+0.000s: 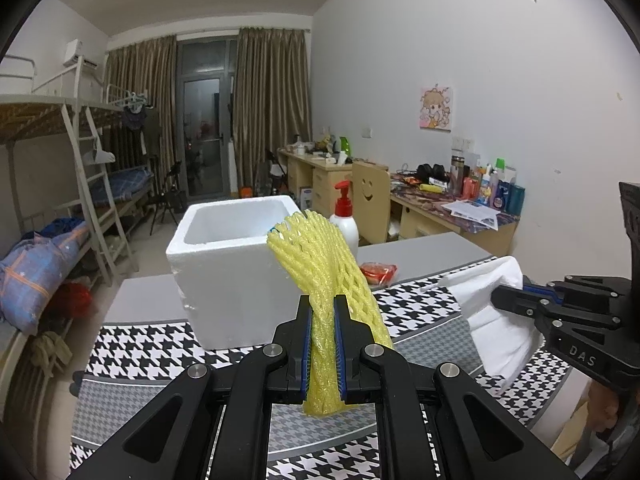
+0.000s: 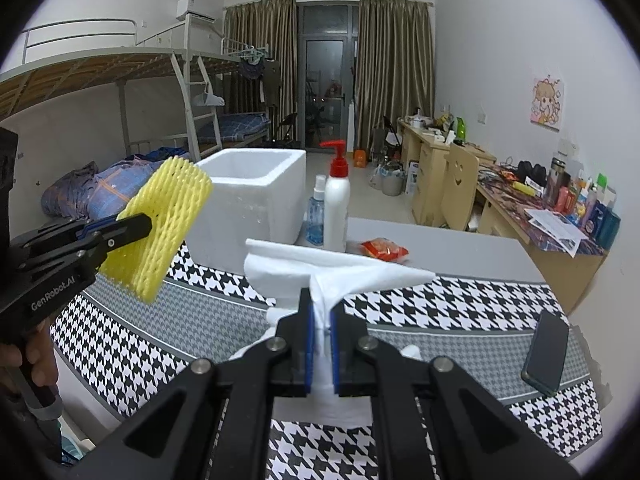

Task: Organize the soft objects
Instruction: 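Carry the net sleeve and white cloth over the foam box with both tools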

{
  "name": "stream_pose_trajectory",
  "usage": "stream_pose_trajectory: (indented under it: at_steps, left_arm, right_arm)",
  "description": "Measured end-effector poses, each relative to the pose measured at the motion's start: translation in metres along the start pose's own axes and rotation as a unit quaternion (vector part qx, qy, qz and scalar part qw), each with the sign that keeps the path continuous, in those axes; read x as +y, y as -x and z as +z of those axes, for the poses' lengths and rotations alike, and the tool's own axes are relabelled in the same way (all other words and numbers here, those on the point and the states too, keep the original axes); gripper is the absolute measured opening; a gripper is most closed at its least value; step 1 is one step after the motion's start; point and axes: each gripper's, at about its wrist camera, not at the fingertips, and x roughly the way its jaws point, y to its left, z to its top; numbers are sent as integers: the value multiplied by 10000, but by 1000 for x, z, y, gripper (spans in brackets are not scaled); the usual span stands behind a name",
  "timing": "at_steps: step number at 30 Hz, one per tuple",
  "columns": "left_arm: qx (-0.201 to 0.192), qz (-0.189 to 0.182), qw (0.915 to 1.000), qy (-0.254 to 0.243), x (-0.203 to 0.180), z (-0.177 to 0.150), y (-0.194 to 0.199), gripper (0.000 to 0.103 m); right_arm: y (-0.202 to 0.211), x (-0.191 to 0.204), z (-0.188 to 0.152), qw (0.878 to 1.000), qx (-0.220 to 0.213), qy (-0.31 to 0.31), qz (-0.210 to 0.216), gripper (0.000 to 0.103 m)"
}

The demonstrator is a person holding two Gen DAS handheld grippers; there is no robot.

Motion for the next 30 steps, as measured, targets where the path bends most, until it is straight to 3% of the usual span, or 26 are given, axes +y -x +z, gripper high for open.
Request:
stream_pose_trajectory:
  at_steps: [30]
  left_arm:
    - [-321,301,9990,-75,13,26,12,10]
  right_arm:
    - [-1,15,35,9993,-298,112,194,9]
